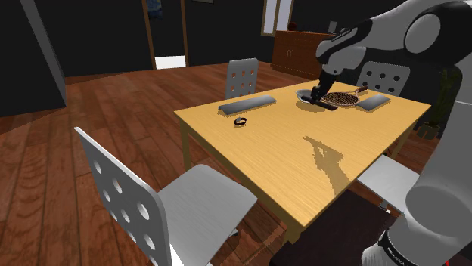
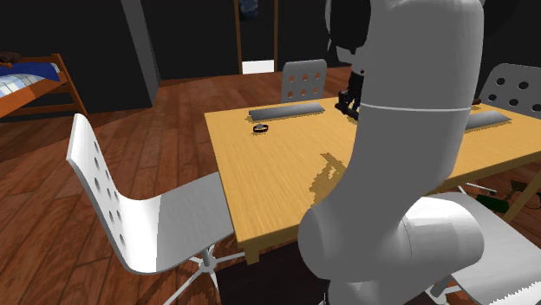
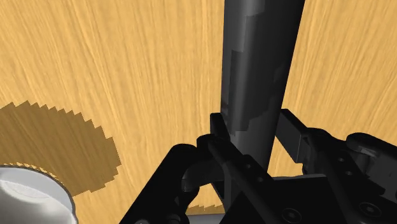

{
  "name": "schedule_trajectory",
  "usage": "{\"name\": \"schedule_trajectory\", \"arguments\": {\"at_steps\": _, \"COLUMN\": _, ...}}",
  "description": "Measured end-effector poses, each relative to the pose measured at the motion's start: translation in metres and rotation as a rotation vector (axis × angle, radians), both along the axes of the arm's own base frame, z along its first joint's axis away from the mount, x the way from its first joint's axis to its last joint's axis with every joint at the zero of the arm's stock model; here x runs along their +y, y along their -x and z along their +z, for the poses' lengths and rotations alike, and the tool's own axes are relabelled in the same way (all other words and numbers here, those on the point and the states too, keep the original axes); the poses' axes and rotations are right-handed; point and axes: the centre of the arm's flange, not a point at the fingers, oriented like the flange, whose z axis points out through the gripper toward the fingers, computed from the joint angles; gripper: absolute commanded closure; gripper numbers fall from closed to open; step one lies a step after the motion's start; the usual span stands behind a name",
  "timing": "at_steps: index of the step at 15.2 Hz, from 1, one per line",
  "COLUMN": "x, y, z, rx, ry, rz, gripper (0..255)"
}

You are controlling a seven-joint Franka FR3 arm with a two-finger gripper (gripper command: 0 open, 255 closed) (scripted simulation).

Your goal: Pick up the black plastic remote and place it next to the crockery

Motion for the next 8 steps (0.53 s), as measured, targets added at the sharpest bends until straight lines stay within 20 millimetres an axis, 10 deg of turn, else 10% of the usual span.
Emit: {"name": "schedule_trajectory", "arguments": {"at_steps": 8, "x": -0.103, "y": 0.006, "z": -0.001, "rx": 0.0, "ry": 0.0, "rz": 0.0, "gripper": 255}}
